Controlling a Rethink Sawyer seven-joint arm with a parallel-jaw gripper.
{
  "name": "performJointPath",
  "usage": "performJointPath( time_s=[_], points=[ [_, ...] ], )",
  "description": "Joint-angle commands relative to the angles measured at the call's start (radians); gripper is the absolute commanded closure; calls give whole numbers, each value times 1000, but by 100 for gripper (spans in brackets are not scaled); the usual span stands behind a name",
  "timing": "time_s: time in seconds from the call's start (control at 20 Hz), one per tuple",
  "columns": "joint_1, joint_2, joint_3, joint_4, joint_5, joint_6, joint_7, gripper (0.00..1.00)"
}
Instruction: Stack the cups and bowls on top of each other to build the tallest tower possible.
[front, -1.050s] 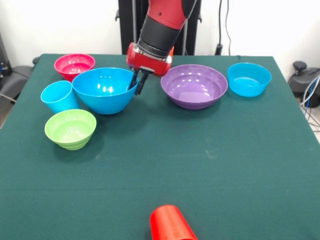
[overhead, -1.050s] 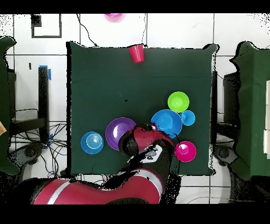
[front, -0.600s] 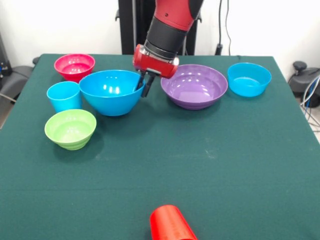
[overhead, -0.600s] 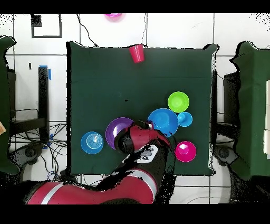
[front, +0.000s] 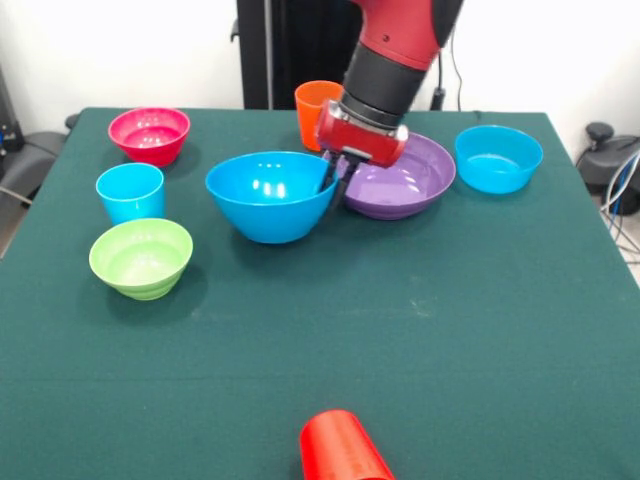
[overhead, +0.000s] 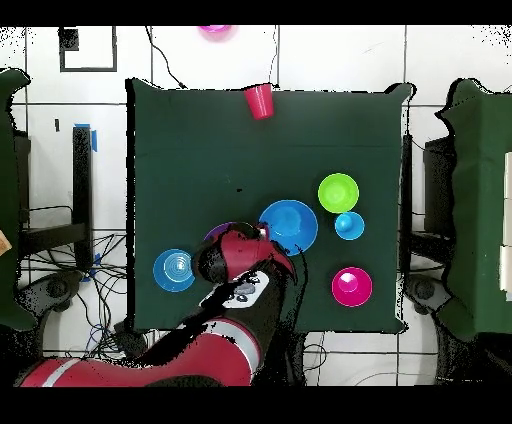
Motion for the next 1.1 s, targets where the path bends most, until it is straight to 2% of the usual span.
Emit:
performJointPath(
  time_s=[0.05, 0.25, 0.5, 0.9, 1.1],
  points=[
    [48, 61, 49, -118, 118, 141, 186, 100],
    [57, 74, 42, -137, 133, 141, 169, 100],
    [31, 63, 63, -136, 106, 127, 123, 100],
    [-78, 44, 126, -116, -23, 22, 26, 100],
    [-75, 62, 99, -128, -80, -54, 27, 100]
  ],
)
